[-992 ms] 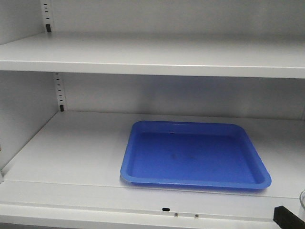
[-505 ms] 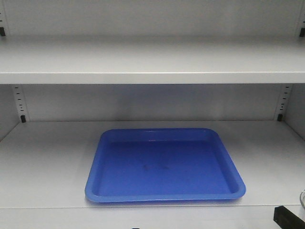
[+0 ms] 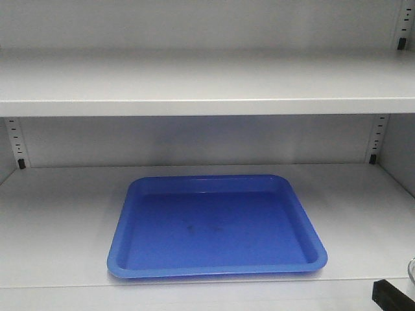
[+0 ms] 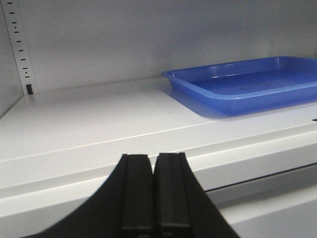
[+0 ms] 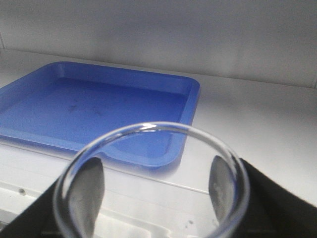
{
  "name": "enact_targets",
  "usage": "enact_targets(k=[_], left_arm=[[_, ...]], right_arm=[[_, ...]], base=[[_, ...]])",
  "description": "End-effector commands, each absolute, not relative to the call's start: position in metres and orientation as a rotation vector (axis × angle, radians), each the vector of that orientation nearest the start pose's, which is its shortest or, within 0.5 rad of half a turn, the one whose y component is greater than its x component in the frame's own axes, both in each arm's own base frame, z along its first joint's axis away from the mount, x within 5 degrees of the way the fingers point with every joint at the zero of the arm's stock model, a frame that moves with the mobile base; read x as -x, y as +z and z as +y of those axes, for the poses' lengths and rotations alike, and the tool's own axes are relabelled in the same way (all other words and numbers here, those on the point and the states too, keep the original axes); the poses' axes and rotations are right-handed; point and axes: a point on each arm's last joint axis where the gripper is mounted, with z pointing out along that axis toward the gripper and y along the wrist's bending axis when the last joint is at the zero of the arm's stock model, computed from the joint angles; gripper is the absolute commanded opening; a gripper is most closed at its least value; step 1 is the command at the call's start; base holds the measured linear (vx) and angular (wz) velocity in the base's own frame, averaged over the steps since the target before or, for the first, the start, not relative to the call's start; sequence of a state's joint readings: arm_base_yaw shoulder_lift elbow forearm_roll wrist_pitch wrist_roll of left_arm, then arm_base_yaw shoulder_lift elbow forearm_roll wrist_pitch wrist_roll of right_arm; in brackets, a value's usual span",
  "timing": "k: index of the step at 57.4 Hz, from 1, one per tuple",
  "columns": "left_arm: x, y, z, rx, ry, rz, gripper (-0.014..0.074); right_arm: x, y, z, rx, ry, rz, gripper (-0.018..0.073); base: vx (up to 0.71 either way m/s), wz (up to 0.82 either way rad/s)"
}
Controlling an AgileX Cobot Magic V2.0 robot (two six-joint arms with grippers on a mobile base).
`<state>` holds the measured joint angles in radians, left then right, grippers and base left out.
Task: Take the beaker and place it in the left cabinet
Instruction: 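Approach the cabinet shelf and align with the blue tray, then extend the right gripper over the blue tray and lower the beaker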
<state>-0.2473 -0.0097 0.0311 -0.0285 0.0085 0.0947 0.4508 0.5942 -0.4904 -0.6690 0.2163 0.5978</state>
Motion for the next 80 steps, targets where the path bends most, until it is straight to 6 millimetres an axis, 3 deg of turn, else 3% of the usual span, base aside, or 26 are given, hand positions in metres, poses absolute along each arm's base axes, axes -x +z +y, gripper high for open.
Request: enact_targets(k=[1,22,31,32,43,63,80], left_arm=[[-0.054,0.205,-0.014,-0.217,-0.161,1.414,0.0001],[-0.054,0.205,-0.014,-0.217,-0.161,1.414,0.0001],[-0.054,0.205,-0.014,-0.217,-0.161,1.414,0.0001],[-0.054,0.205,-0.014,-0.217,-0.161,1.414,0.0001],[-0.054,0.205,-0.014,-0.217,-0.161,1.414,0.0001],[-0.054,0.205,-0.014,-0.217,-0.161,1.414,0.0001],[-0.054,0.205,-0.014,-0.217,-0.161,1.414,0.0001]], right_arm=[[-0.119,0.330,0.048,0.370,0.198,1.633,-0.0004],[-0.119,0.330,0.049,0.368,0.217,1.626,-0.0004],[-0.132,0.329,0.064,0.451,0.268,1.581,-0.0004],[-0.145,0.325,0.079,0.539,0.317,1.534,-0.0004],[-0.198,0.318,0.096,0.438,0.468,1.550,-0.0004],[-0.302,0.314,0.116,0.422,0.500,1.483,-0.0004],[-0.368,0.296,0.141,0.559,0.463,1.484,-0.0004]], base=[[0.00,0.00],[0.00,0.00],[0.00,0.00],[0.00,0.00],[0.00,0.00],[0.00,0.01],[0.00,0.00]])
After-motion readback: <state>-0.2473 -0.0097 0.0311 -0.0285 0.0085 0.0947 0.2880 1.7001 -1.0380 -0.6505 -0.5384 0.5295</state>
